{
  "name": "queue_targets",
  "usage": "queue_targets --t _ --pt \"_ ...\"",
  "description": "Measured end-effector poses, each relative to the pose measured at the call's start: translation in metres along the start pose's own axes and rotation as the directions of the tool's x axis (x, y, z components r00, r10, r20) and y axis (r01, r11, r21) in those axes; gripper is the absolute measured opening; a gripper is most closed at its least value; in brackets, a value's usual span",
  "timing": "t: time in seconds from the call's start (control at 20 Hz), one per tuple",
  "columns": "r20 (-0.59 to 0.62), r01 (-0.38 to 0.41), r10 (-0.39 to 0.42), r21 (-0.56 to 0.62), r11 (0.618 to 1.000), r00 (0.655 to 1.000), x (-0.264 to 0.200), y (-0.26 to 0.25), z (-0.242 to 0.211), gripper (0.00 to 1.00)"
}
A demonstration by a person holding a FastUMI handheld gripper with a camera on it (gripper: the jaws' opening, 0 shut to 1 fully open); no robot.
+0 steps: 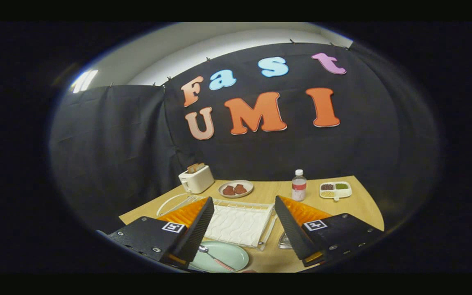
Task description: Take the plate from the dish rack, then take the spoon from the basket and place it into the plate.
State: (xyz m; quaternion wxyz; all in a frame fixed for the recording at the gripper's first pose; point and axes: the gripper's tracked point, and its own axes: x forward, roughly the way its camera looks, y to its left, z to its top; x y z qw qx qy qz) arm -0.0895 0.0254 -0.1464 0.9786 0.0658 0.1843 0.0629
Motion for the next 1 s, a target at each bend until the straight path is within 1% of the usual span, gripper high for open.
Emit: queue_targets --t 0.05,0.3,0.65,0.8,1.0 --pt "0.023 0.011 -0.011 -0.011 1.0 1.0 -0.001 -0.002 0.009 0.92" --pt "0.097 0.069 -0.066 -0.026 0.997 0.993 -0.005 -0.014 0.037 0.95" --pt "0.113 0.109 -0.104 -0.044 0.993 0.988 -0.012 -0.016 0.043 0.96" --pt "0.12 0.133 -0.126 -0.049 0.99 0.985 -0.014 -0.021 0.042 0.96" --pt "0.104 0.143 -0.139 -0.035 0.989 0.985 -0.016 -0.022 0.034 0.96"
